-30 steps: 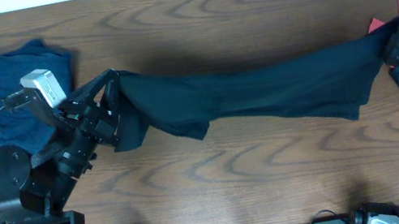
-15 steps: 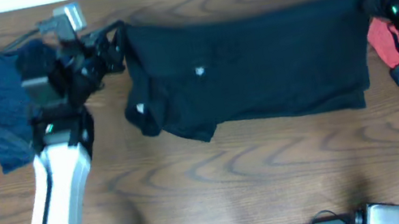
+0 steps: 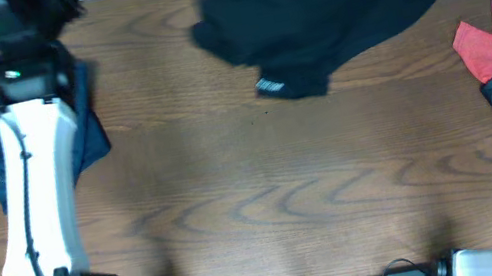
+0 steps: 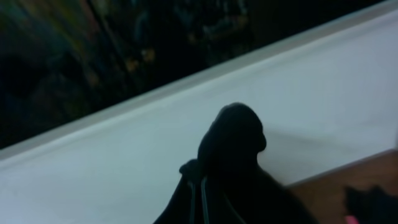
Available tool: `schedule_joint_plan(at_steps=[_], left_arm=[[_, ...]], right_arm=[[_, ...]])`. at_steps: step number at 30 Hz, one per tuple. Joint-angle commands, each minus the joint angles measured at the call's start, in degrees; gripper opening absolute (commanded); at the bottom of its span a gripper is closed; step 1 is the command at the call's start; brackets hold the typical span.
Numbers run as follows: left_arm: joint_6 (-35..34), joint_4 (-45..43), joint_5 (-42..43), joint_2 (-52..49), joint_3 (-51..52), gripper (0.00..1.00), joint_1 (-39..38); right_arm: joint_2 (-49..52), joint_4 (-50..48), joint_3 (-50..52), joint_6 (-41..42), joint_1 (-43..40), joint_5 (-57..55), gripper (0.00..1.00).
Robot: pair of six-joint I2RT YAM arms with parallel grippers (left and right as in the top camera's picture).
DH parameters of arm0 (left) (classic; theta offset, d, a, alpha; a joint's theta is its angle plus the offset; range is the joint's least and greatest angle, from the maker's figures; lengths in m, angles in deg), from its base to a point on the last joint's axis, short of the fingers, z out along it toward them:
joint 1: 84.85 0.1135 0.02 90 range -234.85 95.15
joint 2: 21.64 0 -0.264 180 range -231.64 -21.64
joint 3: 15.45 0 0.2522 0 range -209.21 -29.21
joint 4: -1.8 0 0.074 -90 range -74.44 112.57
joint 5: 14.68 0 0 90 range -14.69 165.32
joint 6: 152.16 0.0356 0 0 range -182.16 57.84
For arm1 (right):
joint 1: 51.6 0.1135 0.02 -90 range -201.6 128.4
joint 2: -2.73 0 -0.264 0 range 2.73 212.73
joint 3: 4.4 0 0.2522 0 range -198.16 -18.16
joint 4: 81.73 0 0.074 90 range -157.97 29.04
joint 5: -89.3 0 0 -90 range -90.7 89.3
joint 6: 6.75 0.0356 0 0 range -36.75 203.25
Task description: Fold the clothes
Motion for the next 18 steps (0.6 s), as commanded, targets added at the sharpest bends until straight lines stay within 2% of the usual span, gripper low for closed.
schedule_joint_plan(at_steps=[1, 5, 8, 13, 18], left_arm=[[5.2, 10.6, 0.7, 1.1, -5.7, 0.06, 0.4], [6.4, 27.0, 2.7, 1.1, -5.7, 0.06, -0.7], [10.8, 37.2, 2.7, 0.8, -4.6, 0.06, -2.5], [16.1, 45.3, 2.4, 0.8, -2.2, 0.06, -6.2], [16.9, 45.0, 1.8, 0.8, 1.0, 0.06, -9.4]], right_arm=[[-0.9, 8.8, -3.5, -4.2, -0.6, -2.8, 0.01], [0.1, 25.1, -3.1, -4.9, -0.6, -3.4, 0.01], [2.0, 31.8, -2.6, -6.3, -0.6, -3.4, 0.01], [3.9, 36.9, -2.4, -9.4, -0.5, -3.6, 0.01], [3.9, 39.8, -2.4, -9.5, -0.5, -6.0, 0.01]])
